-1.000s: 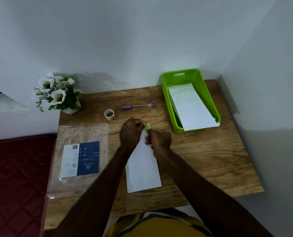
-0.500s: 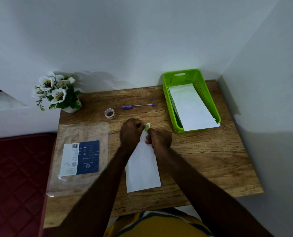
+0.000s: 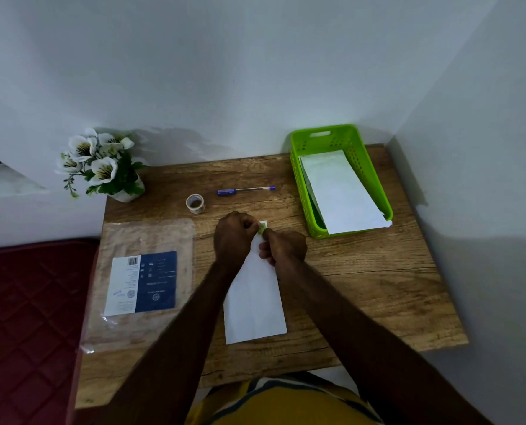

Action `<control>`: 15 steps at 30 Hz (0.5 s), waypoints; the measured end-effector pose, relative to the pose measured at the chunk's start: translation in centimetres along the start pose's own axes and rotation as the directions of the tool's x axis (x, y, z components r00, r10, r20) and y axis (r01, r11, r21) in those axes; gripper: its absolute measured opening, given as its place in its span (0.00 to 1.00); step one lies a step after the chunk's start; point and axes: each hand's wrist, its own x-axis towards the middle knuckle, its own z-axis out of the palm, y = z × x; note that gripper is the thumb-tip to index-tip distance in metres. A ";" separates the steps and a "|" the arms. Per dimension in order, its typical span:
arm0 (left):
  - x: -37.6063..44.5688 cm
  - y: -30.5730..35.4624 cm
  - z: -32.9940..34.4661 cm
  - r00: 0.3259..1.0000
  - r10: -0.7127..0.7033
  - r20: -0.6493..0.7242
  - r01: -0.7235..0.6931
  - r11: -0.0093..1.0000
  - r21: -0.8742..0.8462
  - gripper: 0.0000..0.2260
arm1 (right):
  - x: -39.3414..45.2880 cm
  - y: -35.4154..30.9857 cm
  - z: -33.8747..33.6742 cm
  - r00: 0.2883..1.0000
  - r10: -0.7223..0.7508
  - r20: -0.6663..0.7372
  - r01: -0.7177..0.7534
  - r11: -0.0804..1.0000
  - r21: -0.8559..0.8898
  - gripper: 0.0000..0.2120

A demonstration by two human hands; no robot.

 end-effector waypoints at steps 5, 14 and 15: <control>0.7 -0.4 -0.5 0.998 -0.063 0.018 0.064 0.991 -0.120 0.02 | 0.1 -0.1 -0.4 1.000 -0.022 0.015 0.024 0.995 -0.101 0.19; 1.7 -0.8 -1.5 0.984 -0.107 0.142 0.138 0.964 -0.228 0.06 | -1.1 2.9 -2.6 0.473 -0.878 0.074 0.619 0.272 -0.737 0.08; 1.7 -0.9 -1.5 0.984 -0.107 0.146 0.139 0.963 -0.232 0.06 | -0.8 3.3 -2.7 0.384 -0.910 0.153 0.627 0.136 -0.767 0.10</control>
